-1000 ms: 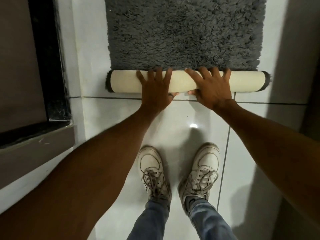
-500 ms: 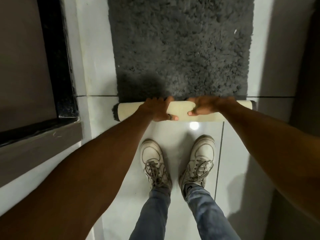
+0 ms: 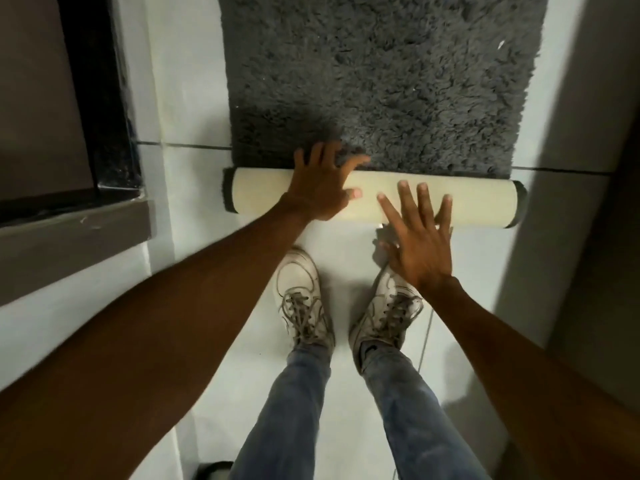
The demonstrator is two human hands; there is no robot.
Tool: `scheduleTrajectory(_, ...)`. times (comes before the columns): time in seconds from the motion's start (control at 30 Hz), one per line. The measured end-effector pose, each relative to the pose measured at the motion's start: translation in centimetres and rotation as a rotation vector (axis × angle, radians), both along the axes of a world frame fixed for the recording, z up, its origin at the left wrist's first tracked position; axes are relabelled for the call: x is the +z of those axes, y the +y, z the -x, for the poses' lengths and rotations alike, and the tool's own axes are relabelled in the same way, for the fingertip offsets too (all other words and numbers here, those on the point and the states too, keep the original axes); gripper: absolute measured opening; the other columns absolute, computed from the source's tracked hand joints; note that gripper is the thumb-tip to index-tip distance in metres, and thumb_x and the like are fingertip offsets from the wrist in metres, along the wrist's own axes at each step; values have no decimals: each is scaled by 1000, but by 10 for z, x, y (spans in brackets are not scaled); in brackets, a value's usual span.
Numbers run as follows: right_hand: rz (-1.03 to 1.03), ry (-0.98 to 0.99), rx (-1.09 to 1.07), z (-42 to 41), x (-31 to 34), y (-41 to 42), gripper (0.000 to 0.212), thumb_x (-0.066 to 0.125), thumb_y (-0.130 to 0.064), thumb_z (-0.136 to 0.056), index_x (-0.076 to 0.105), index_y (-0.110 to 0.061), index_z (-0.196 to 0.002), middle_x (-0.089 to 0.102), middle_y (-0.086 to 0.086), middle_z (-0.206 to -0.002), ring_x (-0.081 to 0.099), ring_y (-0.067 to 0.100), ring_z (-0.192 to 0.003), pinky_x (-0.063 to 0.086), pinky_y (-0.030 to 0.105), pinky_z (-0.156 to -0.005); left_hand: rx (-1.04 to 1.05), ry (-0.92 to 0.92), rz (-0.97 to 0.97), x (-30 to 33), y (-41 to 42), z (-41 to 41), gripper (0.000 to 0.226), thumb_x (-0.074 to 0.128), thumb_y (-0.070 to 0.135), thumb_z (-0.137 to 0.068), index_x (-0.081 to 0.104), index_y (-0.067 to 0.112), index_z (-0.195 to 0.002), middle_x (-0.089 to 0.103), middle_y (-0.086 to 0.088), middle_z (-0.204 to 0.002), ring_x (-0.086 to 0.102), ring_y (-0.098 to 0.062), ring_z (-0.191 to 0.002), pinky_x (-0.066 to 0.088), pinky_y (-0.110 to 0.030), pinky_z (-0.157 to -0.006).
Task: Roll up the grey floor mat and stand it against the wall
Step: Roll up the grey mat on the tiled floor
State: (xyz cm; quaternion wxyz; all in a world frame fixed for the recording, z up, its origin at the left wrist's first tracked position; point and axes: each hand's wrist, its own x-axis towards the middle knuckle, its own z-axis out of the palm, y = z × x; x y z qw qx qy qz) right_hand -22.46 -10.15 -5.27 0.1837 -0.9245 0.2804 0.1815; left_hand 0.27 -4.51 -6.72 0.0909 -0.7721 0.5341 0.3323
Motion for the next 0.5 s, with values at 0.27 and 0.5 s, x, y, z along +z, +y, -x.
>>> scheduleTrajectory(0.27, -7, 180, -30, -76, -6, -85, 106, 87, -54, -70, 34, -36, -160, 53, 12, -152, 45, 40, -143, 22, 69, -121, 215, -271, 451, 8, 11, 24, 49, 52, 42, -98, 49, 17, -139, 57, -18, -139, 51, -37, -130, 37, -54, -110)
scheduleTrajectory(0.5, -258, 390, 27, -130, 8, -151, 109, 80, -58, -75, 22, -33, -164, 38, 13, -166, 29, 43, -153, 13, 73, -121, 98, -174, 234, -5, -15, -9, 97, 53, 71, -81, 29, 16, -158, 36, -18, -158, 26, -42, -149, 13, -65, -121)
